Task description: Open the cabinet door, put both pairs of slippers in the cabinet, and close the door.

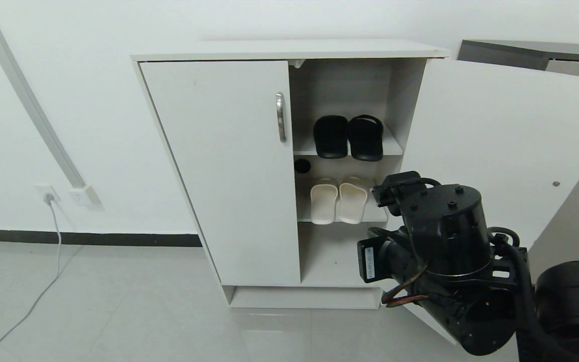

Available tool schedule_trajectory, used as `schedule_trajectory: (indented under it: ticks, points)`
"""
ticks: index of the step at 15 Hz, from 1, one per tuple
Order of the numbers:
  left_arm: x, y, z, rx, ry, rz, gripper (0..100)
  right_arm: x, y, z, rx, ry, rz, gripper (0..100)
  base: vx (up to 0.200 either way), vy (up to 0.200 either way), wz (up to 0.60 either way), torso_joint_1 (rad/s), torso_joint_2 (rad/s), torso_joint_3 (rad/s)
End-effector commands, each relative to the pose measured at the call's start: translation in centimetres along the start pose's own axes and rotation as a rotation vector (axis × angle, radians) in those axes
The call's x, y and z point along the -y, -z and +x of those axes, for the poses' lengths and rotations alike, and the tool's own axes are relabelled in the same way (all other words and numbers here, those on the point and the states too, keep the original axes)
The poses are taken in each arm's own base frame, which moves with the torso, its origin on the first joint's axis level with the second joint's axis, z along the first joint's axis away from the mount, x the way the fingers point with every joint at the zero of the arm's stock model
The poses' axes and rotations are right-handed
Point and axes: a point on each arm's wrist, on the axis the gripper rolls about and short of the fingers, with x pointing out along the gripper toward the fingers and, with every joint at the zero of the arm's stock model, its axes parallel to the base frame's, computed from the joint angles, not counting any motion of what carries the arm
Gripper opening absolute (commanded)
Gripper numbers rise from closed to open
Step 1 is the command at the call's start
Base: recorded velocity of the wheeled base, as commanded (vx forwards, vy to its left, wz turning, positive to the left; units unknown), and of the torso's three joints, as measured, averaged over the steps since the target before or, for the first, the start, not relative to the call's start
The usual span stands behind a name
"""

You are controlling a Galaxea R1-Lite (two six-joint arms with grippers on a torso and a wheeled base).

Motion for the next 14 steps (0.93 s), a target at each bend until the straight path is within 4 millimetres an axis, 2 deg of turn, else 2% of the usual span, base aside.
schedule_trajectory:
  ticks: [1, 5, 9, 14]
  points:
    - [0.0, 0.0, 0.01, -0.001, 0.0, 0.0, 0, -0.05, 0.22, 0.11, -0.006, 0.002, -0.005, 0, 0.0, 0.0, 0.0, 0.0, 0.0, 0.0]
    - [0.0, 0.0, 0.01, -0.001, 0.0, 0.001, 0, 0.27, 0.21, 0.17, -0.006, 0.01, -0.013, 0, 0.0, 0.0, 0.0, 0.007, -0.16, -0.237]
    - [0.0, 0.0, 0.01, -0.001, 0.0, 0.003, 0, 0.47, 0.15, 0.21, -0.005, 0.015, -0.012, 0, 0.0, 0.0, 0.0, 0.041, -0.5, -0.36]
    - [0.0, 0.0, 0.01, -0.001, 0.0, 0.003, 0, 0.68, 0.28, 0.0, -0.007, 0.019, -0.014, 0, 0.0, 0.0, 0.0, 0.127, -0.46, -0.338]
